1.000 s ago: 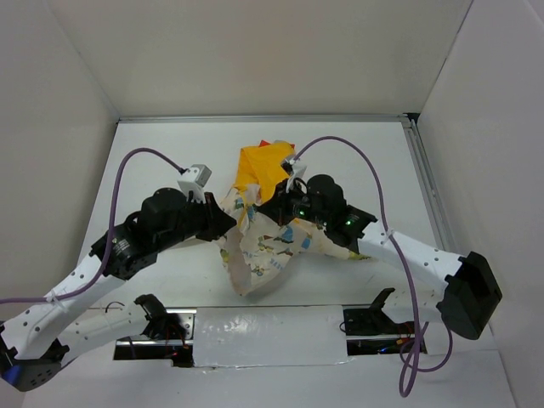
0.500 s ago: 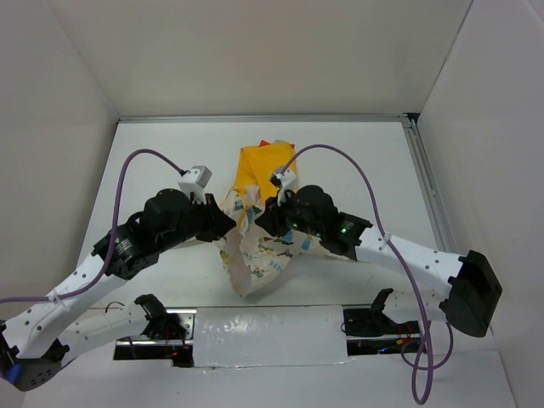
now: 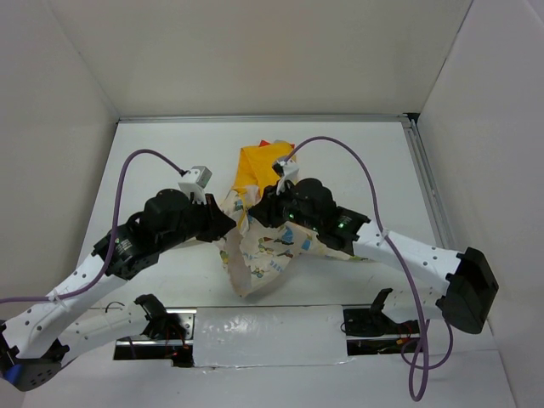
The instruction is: Zip up the jacket
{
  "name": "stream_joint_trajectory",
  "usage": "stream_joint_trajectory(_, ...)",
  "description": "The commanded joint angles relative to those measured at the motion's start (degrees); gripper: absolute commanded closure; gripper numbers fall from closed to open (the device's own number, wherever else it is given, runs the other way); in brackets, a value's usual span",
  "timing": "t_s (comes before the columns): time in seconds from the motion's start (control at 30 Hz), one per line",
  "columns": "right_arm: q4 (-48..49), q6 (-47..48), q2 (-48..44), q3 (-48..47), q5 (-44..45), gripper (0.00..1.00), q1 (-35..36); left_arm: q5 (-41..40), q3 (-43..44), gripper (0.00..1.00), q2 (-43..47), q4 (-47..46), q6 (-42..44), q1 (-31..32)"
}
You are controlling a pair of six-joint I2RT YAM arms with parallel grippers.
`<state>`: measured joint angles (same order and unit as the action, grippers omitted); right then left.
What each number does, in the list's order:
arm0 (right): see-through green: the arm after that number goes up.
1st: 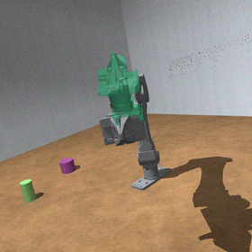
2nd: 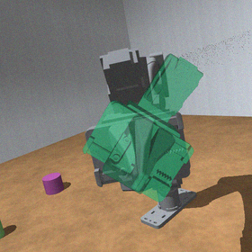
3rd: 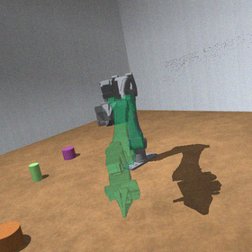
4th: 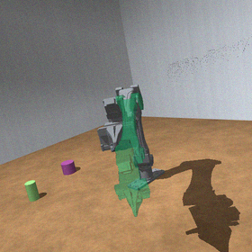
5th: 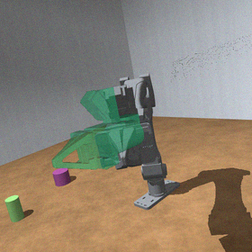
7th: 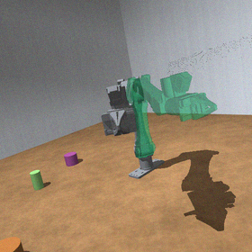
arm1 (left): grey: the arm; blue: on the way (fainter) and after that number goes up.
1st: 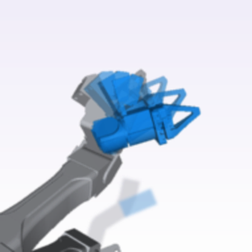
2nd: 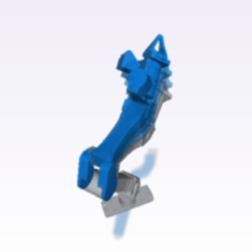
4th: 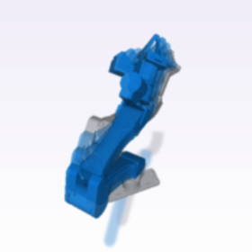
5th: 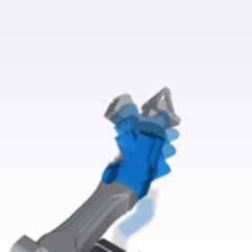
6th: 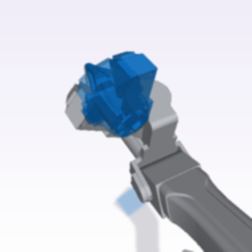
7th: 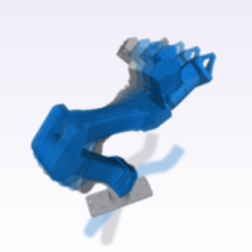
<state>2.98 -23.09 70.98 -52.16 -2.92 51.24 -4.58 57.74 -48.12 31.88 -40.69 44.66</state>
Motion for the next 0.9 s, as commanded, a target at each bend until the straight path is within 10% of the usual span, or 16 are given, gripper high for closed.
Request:
stream_joint_trajectory(0.0,3.43,-1.69,1.26,-3.73,-1.74,0.67,0.35,0.54,0.01,1.00,0.75,-4.10,0.17,-0.10)
stream_joint_trajectory(0.6,8.70,-8.10,3.99,-2.95,-1.58,0.62,1.22,1.33,-0.43,1.00,1.01,-4.28,-0.27,-0.10)
stream_joint_trajectory(0.77,7.31,-9.52,4.78,-3.64,2.04,1.00,1.40,0.45,-0.34,1.00,1.27,-3.67,-0.62,-0.10)
stream_joint_trajectory(0.87,6.07,-9.25,4.69,-3.74,1.69,1.00,1.40,-0.17,-0.34,1.00,1.62,-3.58,-0.53,-0.10)
